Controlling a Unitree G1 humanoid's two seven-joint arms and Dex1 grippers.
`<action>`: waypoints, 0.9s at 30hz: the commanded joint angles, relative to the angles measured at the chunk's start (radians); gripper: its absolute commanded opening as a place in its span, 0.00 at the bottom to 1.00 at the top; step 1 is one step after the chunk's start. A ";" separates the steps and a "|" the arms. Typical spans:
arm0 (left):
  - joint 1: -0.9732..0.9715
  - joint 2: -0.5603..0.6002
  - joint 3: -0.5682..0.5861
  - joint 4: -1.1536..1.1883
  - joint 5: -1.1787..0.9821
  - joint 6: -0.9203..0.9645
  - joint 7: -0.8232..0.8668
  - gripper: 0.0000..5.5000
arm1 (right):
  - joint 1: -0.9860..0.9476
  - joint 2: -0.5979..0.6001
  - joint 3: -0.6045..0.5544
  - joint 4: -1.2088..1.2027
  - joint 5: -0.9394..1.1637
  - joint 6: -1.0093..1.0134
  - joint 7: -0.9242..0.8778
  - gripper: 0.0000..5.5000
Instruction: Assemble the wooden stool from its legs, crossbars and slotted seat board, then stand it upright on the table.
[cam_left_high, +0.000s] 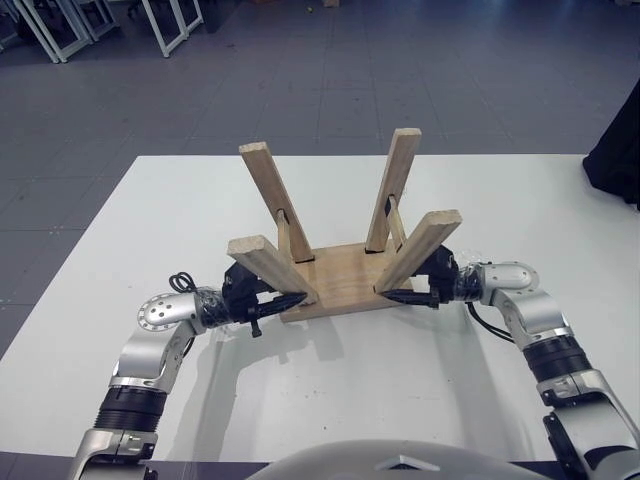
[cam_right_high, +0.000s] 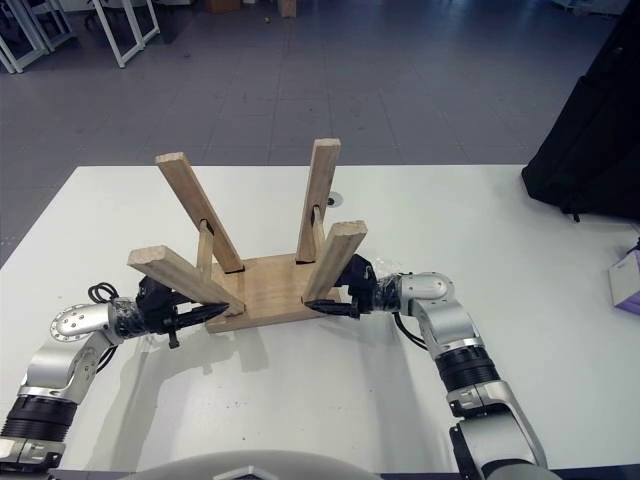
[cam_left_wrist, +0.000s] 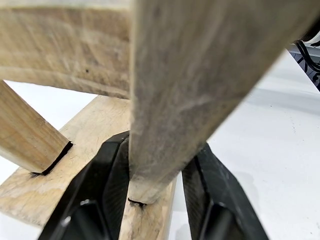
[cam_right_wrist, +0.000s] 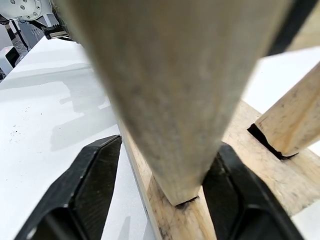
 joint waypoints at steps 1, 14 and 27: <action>-0.001 0.009 0.004 0.003 0.017 -0.004 -0.001 0.25 | 0.003 -0.003 0.026 -0.021 0.007 0.000 0.062 0.34; 0.246 0.095 0.073 -0.384 -0.384 0.373 -0.070 0.23 | 0.117 -0.159 -0.012 -0.420 0.365 0.709 0.105 0.24; 0.511 0.210 0.220 -0.600 -0.717 0.731 0.158 0.32 | 0.155 -0.358 -0.224 -0.523 0.854 1.499 -0.249 0.21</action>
